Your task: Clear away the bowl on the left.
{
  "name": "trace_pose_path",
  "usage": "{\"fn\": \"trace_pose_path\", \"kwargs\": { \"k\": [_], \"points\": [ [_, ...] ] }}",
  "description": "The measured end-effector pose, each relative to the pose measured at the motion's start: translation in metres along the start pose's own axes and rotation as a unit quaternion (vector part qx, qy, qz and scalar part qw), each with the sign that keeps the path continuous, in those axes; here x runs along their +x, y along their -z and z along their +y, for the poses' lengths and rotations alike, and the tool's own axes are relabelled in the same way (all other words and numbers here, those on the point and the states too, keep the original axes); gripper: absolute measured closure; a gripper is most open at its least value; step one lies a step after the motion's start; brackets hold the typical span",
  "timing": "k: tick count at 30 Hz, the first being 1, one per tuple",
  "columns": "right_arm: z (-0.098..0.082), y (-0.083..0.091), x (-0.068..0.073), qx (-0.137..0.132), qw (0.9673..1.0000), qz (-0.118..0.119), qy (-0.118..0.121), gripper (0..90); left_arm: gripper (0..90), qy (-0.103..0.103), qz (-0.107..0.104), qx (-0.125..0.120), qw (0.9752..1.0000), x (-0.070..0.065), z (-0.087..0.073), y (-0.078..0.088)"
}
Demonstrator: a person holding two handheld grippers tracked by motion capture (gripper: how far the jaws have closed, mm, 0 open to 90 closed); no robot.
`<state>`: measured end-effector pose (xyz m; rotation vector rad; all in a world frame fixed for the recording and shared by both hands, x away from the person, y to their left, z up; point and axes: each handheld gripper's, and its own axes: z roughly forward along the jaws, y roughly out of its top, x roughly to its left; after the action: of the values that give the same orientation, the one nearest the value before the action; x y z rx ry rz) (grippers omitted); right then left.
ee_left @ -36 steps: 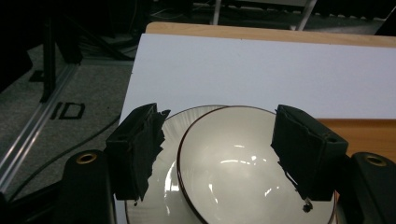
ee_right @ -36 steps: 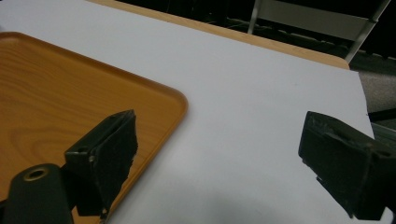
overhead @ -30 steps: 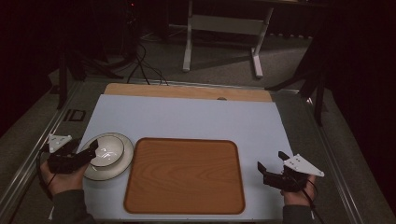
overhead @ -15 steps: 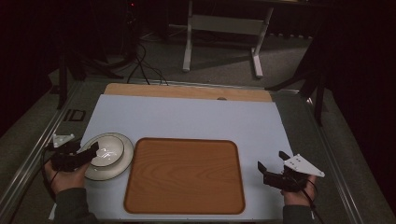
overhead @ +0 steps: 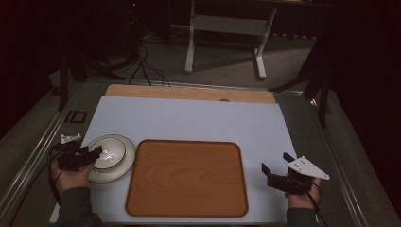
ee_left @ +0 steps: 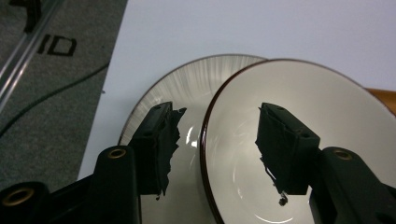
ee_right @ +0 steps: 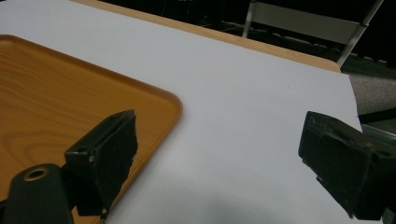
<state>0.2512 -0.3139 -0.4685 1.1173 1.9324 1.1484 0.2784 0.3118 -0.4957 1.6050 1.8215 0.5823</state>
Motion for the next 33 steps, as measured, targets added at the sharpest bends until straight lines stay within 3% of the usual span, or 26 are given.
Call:
{"fn": "trace_pose_path", "kwargs": {
  "k": [18, 31, 33],
  "points": [
    [0.000, 0.001, 0.000, -0.007, 1.0000, -0.004, 0.001, 11.2, 62.7, 0.031, -0.006, 0.047, 0.9984, 0.006, -0.004, -0.009],
    [0.001, 0.001, 0.000, -0.006, 1.0000, -0.003, 0.002, 11.2, 66.9, 0.054, -0.036, 0.072, 0.9952, 0.011, -0.005, -0.012],
    [0.001, 0.001, 0.000, -0.006, 1.0000, -0.003, 0.000, 11.3, 72.6, 0.057, -0.040, 0.077, 0.9946, 0.012, -0.005, -0.012]
  ]
}}
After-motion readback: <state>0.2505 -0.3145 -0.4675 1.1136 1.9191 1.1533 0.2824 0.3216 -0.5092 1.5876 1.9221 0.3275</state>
